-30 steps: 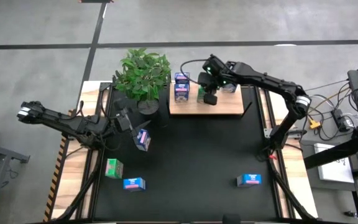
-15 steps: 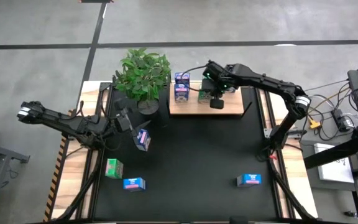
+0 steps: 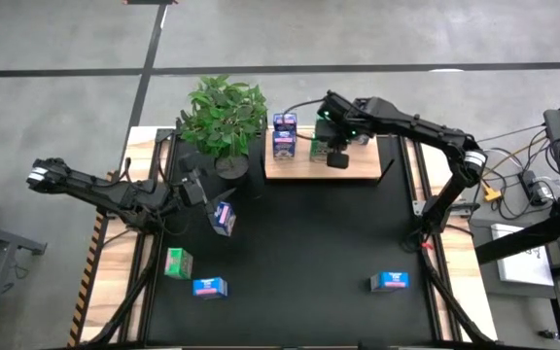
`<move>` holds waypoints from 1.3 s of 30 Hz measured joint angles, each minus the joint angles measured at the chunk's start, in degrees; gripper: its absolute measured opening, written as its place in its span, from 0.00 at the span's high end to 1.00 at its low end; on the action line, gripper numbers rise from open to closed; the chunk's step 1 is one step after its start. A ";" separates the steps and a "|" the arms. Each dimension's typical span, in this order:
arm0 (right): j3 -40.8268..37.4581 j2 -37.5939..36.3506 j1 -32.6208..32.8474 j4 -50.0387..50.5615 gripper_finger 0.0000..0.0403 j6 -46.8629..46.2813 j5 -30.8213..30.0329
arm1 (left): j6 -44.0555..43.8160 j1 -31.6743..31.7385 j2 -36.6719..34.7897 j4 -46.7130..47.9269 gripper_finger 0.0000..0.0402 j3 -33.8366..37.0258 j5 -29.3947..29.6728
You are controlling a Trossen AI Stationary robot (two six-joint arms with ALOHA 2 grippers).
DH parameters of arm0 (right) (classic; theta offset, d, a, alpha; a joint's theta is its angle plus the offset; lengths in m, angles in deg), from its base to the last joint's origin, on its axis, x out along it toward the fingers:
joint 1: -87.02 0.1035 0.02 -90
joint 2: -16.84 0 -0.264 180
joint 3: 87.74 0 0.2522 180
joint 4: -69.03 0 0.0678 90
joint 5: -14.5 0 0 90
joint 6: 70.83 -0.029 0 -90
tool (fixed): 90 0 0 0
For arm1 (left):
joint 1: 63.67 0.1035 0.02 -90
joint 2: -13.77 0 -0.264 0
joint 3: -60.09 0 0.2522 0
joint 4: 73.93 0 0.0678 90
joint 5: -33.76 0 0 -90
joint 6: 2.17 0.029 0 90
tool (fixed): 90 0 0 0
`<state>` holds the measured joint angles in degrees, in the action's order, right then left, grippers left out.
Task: Stack cereal on shelf
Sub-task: Put the right green cereal box on the shelf aligned with the other green cereal box
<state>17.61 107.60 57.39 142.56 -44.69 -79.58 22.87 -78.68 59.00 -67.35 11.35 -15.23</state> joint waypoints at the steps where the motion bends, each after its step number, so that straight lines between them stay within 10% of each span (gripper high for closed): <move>1: 0.00 0.00 0.00 -1.67 0.98 -0.56 0.01 | 0.00 0.01 0.00 0.00 0.42 0.00 0.00; 39: -0.43 2.62 -0.39 -6.01 0.98 3.68 -0.57 | 0.00 0.01 0.00 0.52 0.42 0.00 0.00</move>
<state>17.18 110.22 57.00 136.55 -41.00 -80.15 22.87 -78.68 59.00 -66.83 11.35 -15.23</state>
